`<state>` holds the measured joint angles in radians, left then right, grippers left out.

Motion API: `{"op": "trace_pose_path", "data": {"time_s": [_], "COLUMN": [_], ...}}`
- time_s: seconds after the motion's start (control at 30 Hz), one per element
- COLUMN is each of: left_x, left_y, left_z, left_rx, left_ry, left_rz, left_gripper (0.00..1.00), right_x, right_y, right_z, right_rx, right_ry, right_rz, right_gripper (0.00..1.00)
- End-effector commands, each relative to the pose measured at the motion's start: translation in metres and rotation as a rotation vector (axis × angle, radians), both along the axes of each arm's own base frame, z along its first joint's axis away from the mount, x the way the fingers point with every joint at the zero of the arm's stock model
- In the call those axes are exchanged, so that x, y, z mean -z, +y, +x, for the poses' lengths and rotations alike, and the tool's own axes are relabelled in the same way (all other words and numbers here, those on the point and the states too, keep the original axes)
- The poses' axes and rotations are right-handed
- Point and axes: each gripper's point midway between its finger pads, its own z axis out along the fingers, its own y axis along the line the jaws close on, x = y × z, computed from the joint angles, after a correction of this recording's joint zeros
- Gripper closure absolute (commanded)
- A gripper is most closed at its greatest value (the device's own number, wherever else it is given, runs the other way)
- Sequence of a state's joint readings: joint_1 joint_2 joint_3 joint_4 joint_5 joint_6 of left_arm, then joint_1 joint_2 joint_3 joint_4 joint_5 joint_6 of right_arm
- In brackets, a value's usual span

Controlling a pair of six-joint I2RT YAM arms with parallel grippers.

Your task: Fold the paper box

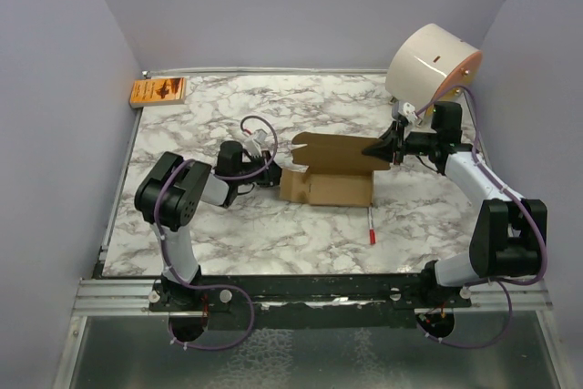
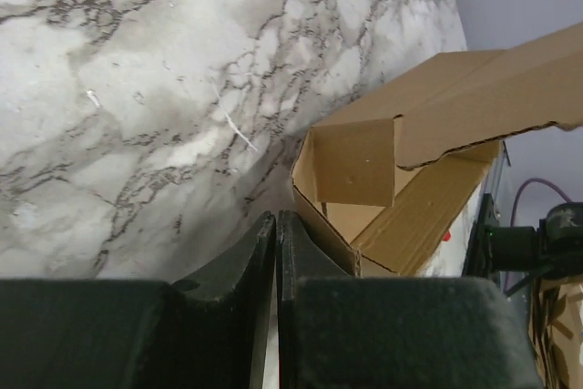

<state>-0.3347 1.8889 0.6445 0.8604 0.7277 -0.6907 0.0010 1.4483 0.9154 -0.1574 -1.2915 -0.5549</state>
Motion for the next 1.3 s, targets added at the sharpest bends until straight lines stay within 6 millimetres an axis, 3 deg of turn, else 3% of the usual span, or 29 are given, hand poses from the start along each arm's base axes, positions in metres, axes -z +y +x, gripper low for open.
{"op": "trace_pose_path", "data": {"time_s": [0.0, 0.27, 0.77, 1.03, 1.27], "left_x": [-0.038, -0.050, -0.057, -0.047, -0.037], "left_y": [-0.011, -0.012, -0.023, -0.030, -0.040], "left_z": [-0.015, -0.029, -0.039, -0.037, -0.034], "left_rx": [0.080, 0.084, 0.090, 0.082, 0.079], "left_ry": [-0.106, -0.114, -0.114, -0.090, -0.080], "left_rz": [-0.097, -0.141, -0.184, -0.150, -0.100], "left_gripper": [0.91, 0.83, 0.45, 0.43, 0.46], "right_x": [-0.010, -0.010, -0.009, -0.010, -0.010], "right_y": [0.001, 0.001, 0.001, 0.001, 0.001], "right_z": [0.005, 0.005, 0.005, 0.005, 0.004], "right_rx": [-0.011, -0.009, -0.009, -0.011, -0.012], "right_ry": [-0.031, -0.033, -0.030, -0.033, -0.032], "right_rz": [0.005, 0.003, 0.003, 0.005, 0.006], "right_gripper": [0.99, 0.99, 0.99, 0.99, 0.99]}}
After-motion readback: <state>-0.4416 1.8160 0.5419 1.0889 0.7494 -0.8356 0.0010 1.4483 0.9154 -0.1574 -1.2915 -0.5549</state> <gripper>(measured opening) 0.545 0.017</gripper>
